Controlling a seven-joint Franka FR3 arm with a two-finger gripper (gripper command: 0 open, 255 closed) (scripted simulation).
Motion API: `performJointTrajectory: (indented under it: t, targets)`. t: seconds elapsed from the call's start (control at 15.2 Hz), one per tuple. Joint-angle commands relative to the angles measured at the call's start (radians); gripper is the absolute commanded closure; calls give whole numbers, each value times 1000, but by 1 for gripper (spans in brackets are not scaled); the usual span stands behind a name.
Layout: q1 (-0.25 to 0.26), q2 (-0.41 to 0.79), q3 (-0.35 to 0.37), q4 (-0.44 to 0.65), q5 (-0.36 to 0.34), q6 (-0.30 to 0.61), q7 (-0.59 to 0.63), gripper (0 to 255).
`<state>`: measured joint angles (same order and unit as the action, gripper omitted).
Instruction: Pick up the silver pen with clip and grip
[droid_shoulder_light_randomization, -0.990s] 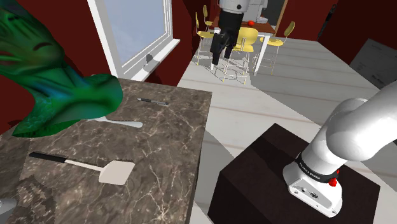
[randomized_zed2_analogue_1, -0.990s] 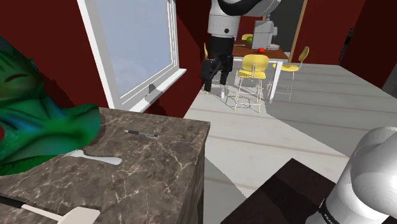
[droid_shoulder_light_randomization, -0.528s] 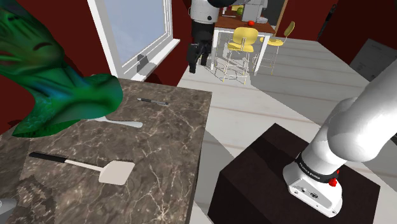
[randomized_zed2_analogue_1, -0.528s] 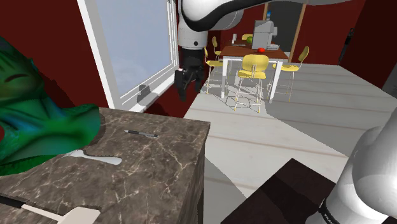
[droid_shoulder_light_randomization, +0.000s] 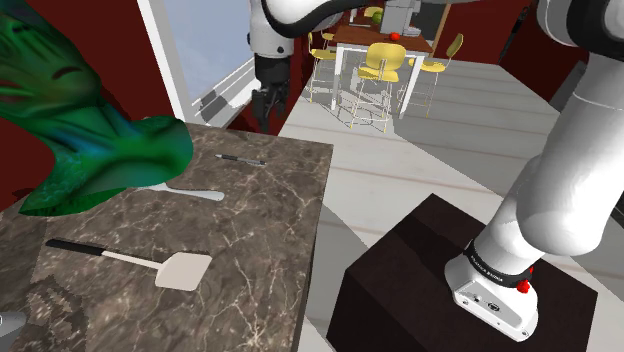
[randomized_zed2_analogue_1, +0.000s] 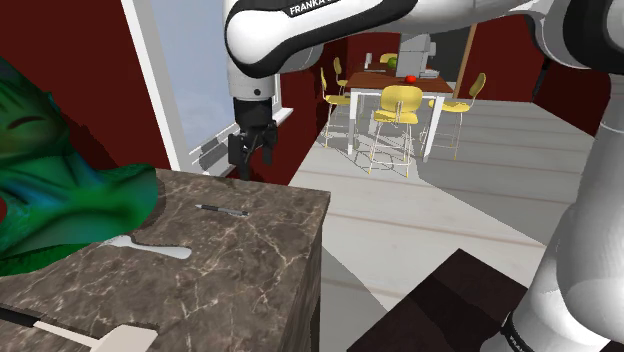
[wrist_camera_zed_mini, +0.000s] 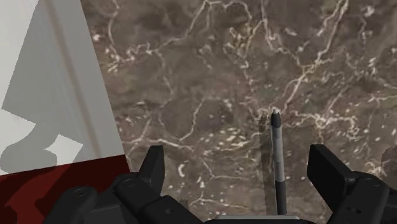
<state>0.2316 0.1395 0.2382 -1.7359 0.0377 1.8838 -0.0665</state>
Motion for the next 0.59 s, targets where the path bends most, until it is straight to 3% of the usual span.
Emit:
performJointTrajectory:
  t: [0.0,0.33,0.53]
  targets:
    - [21,66,16,58,-16,1,-1,0]
    - [83,243,45,240,-65,-25,-8,0]
    - [87,255,45,228,-68,-1,-9,0]
